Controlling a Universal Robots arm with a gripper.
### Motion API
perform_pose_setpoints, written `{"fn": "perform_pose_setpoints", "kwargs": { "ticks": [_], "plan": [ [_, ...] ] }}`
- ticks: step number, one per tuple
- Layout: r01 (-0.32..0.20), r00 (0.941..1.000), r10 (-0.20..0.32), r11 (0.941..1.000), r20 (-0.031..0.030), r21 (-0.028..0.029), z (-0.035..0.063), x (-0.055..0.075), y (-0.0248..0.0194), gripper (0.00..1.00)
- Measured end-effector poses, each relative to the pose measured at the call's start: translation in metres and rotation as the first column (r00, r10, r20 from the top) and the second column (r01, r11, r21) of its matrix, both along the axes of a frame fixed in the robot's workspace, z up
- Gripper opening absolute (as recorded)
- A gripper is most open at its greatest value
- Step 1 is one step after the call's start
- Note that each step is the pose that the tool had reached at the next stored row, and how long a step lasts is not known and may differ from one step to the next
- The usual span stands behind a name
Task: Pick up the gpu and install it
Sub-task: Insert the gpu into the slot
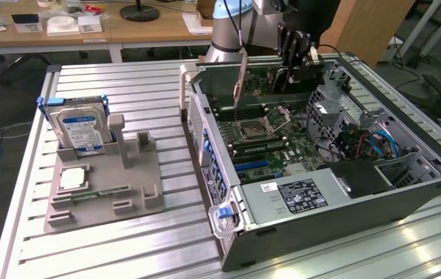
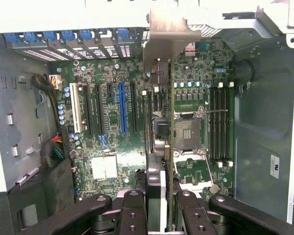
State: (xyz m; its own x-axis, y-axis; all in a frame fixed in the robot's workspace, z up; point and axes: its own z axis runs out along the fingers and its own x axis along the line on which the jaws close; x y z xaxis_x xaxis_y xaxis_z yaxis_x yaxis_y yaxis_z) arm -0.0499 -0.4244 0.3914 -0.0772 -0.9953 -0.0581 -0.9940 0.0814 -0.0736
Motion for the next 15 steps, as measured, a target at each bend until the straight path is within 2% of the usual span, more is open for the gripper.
{"fn": "perform_pose_setpoints", "kwargs": {
  "ticks": [15],
  "plan": [
    [0.0,1.0,0.0,1.0,0.0017,0.0002,-0.0047,0.0,-0.0001,0.28]
  ]
}}
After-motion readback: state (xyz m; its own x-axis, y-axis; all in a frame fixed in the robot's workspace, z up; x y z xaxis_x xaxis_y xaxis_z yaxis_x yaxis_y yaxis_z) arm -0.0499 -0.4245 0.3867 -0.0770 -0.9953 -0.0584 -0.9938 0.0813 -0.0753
